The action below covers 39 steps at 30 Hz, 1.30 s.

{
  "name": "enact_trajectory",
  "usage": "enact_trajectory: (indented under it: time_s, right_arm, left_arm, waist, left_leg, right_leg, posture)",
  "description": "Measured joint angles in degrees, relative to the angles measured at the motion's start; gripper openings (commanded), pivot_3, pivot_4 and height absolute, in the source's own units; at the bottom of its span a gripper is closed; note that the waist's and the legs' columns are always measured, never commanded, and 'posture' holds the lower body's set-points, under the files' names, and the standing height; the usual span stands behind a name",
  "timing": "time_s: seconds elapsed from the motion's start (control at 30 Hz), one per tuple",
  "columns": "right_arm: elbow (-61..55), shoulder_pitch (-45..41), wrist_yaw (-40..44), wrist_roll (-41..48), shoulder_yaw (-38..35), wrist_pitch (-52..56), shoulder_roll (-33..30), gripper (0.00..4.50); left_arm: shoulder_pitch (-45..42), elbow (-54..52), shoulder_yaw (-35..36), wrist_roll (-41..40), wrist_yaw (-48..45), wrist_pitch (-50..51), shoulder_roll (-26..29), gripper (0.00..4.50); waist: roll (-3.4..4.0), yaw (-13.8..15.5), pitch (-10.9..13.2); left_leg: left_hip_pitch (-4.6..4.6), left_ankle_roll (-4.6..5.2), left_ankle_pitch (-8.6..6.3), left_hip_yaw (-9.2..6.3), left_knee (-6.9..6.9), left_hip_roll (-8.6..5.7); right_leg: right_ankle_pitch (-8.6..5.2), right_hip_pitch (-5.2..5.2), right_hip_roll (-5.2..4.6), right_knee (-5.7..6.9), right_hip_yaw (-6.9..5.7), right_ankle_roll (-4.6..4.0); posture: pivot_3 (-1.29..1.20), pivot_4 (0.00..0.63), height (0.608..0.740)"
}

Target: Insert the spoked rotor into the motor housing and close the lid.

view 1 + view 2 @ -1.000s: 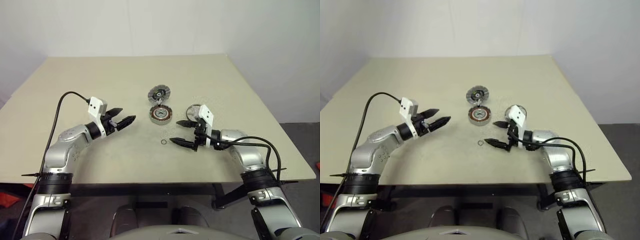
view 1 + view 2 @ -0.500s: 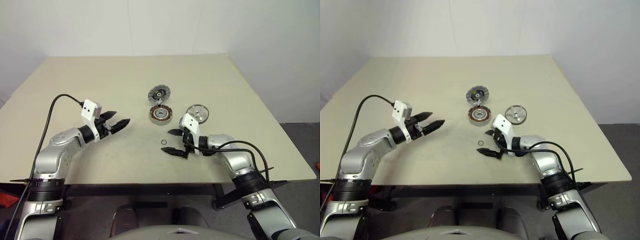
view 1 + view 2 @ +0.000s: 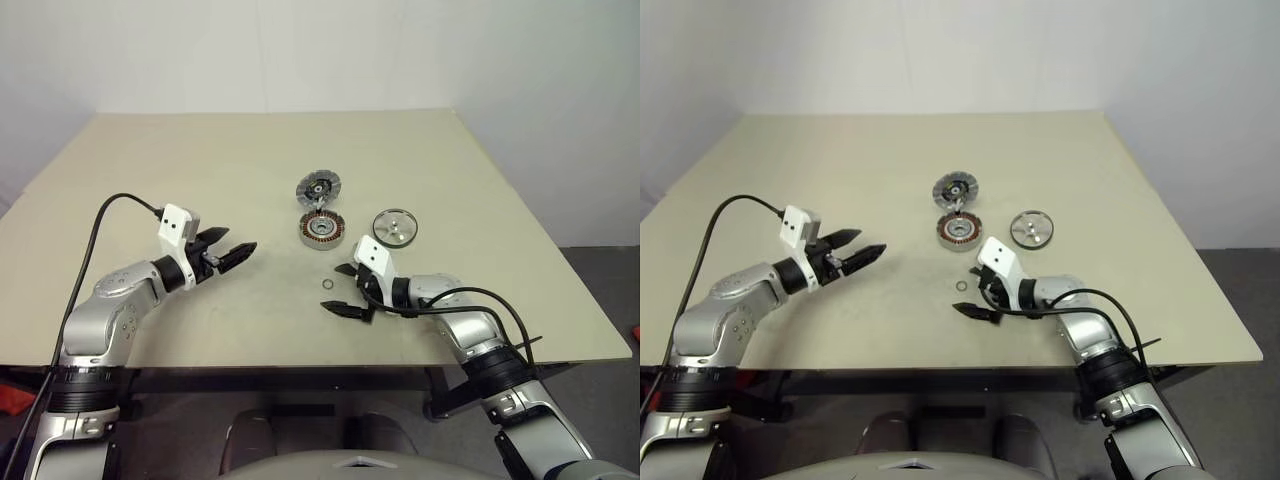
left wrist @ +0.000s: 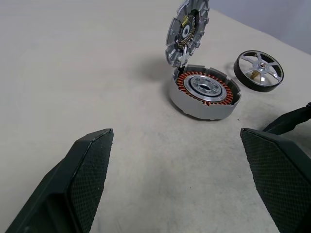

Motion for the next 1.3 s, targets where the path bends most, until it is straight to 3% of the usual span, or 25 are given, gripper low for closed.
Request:
enact_trajectory:
  time_s: [0.13, 0.2, 0.3, 0.5, 0.77, 1.0, 1.17, 1.3]
  right_arm:
    - [1.7, -1.4, -0.7, -0.7, 0.0, -0.5, -0.1, 3.21]
    - [2.6, -2.1, -0.7, -0.8, 0.0, -1.0, -0.1, 3.21]
    - [4.4, -3.3, -0.3, -0.8, 0.0, -1.5, -0.1, 2.64]
    - [7.7, -4.1, 0.0, -0.7, 0.0, -4.8, 0.3, 0.65]
    - [10.7, -4.6, -0.1, -0.2, -0.5, -7.7, 1.0, 0.65]
    - [9.7, -6.3, -2.3, 3.4, -5.4, -1.9, 3.6, 0.65]
    - [8.4, -12.1, -2.3, 4.7, -7.1, -0.1, 4.1, 0.65]
    - [15.6, -16.9, -3.7, 3.6, -7.2, -2.5, 4.7, 0.65]
  left_arm:
    - [0.3, -0.5, 0.2, -0.2, 0.5, 0.2, 0.0, 4.5]
    - [0.3, -0.6, 0.5, -0.6, 0.8, 0.3, 0.1, 4.5]
    - [0.3, -0.7, 0.7, -0.8, 0.9, 0.3, 0.5, 4.5]
    - [0.5, -1.0, 0.8, -0.8, 1.3, 0.3, 0.6, 4.5]
    - [0.9, -1.3, 0.8, -0.8, 1.6, 0.2, 0.6, 4.5]
    - [0.8, -1.3, 0.8, -0.8, 2.0, 0.2, 0.6, 4.5]
    - [0.1, -1.0, 0.7, -0.8, 2.0, -0.3, 0.5, 4.5]
    - [0.1, -0.4, 0.7, -0.7, 2.1, -0.4, 0.2, 4.5]
  waist:
    - [0.0, 0.0, 0.0]
    - [0.0, 0.0, 0.0]
    - [0.0, 0.0, 0.0]
    - [0.0, 0.0, 0.0]
    - [-0.01, 0.0, 0.0]
    - [-0.01, -0.2, 0.0]
    - [-0.01, -0.9, 0.0]
    - [-0.01, -1.1, 0.0]
  left_leg:
    - [0.01, 0.0, 0.0, -0.02, 0.0, 0.0]
    - [-0.01, 0.0, 0.0, -0.02, 0.0, -0.01]
    - [0.0, 0.0, 0.0, -0.02, 0.0, -0.02]
    - [0.01, 0.01, 0.0, -0.03, 0.0, -0.02]
    - [0.17, 0.01, 0.03, -0.04, 0.0, -0.03]
    - [0.18, 0.01, 0.05, -0.07, -0.01, -0.02]
    - [0.14, 0.0, 0.05, -0.1, -0.03, -0.05]
    - [0.1, -0.01, 0.06, -0.12, -0.03, -0.06]
  right_leg:
    - [0.02, 0.0, 0.0, 0.03, 0.0, -0.03]
    - [0.09, 0.0, 0.0, 0.03, 0.0, -0.15]
    - [0.09, 0.0, 0.0, 0.03, 0.0, -0.15]
    - [0.08, 0.02, 0.0, 0.03, 0.0, -0.14]
    - [0.0, 0.17, 0.0, 0.08, 0.0, 0.0]
    - [0.09, 0.14, 0.01, 0.11, 0.0, -0.17]
    - [0.18, 0.12, 0.01, 0.11, -0.01, -0.32]
    - [0.18, 0.11, 0.0, 0.1, -0.01, -0.33]
  posture:
    - [0.0, 0.0, 0.74]
    - [0.0, 0.0, 0.74]
    - [0.0, 0.0, 0.74]
    - [0.0, 0.0, 0.74]
    - [0.0, 0.0, 0.74]
    - [0.0, 0.0, 0.74]
    - [0.0, 0.0, 0.74]
    - [0.0, 0.0, 0.74]
